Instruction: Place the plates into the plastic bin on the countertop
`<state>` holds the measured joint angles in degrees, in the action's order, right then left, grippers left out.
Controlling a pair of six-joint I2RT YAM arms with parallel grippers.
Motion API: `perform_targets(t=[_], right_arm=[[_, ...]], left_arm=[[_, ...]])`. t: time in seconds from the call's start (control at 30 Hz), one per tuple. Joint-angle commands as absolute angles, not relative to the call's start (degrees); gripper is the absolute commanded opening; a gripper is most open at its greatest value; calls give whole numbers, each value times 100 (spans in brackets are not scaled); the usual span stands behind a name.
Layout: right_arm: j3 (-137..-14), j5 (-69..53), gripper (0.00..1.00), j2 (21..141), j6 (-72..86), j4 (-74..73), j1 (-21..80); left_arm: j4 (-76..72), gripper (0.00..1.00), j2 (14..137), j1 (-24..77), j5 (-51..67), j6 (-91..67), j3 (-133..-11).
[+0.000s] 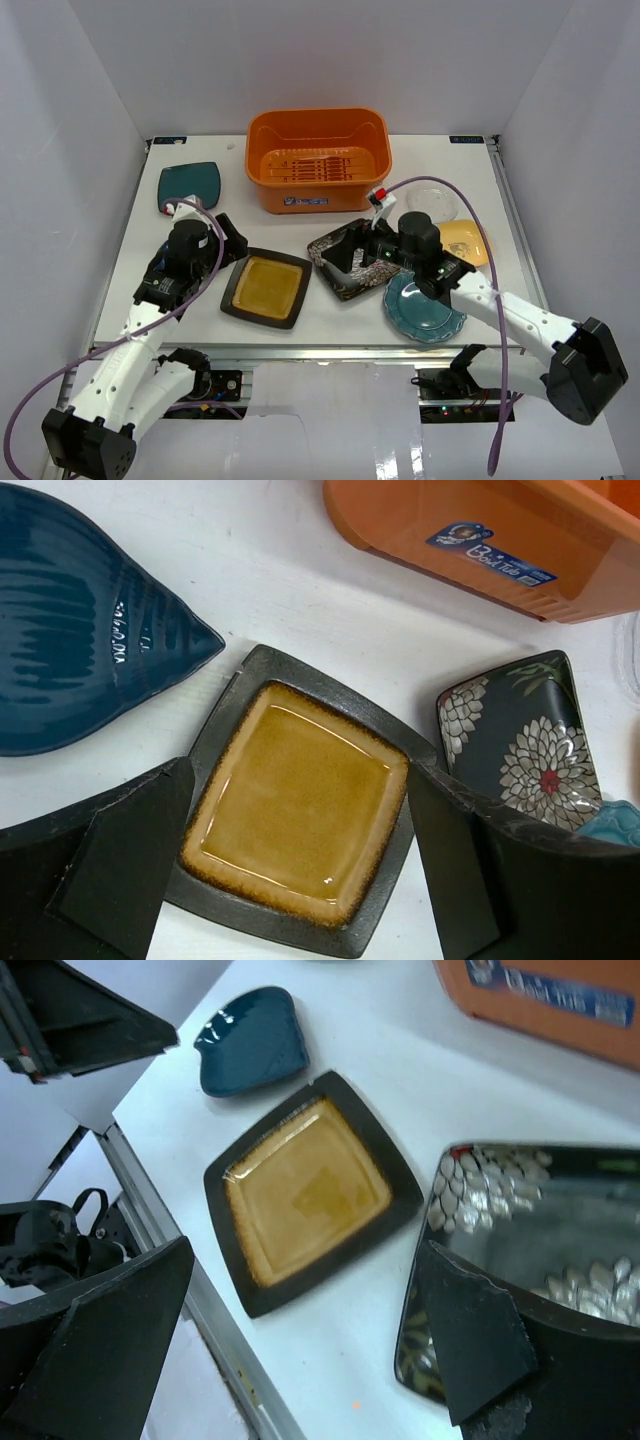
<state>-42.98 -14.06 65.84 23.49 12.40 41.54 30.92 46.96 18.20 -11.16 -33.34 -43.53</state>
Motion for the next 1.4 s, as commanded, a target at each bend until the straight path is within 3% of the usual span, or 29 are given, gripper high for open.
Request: perform_targets(t=[0.0,0.3,0.57,0.77,1.07,1.13,1.23,1.27,1.37], right_arm=[[-3641,-810,99,6215,3004,1511,4253],[-2233,867,95,6186,4807,3067,5333],[-2601,1510,86,7979,5544,3839,6099],[-2969,1503,82,9139,6116,4500,6284],[-3392,1503,67,10774,7250,5607,6284],[-3463,1555,61,10942,7383,5712,6284],[-3367,1757,37,10864,7418,5757,6275],[-3288,1914,24,10776,7401,5748,6284],[-2919,2135,8,10076,7190,5573,6293]], left_arm=[[3200,98,4474,1802,-897,-3559,-4245],[2848,98,4290,1802,139,-2927,-4219],[2575,97,3473,1802,668,-2566,-3674],[2461,96,3129,1802,896,-2575,-3604],[2461,96,2787,1898,879,-2566,-3586],[2470,96,2751,1916,870,-2584,-3586],[2470,96,2742,1942,835,-2584,-3586],[2478,96,2742,1951,826,-2575,-3595],[2505,96,2742,1951,721,-2593,-3612]])
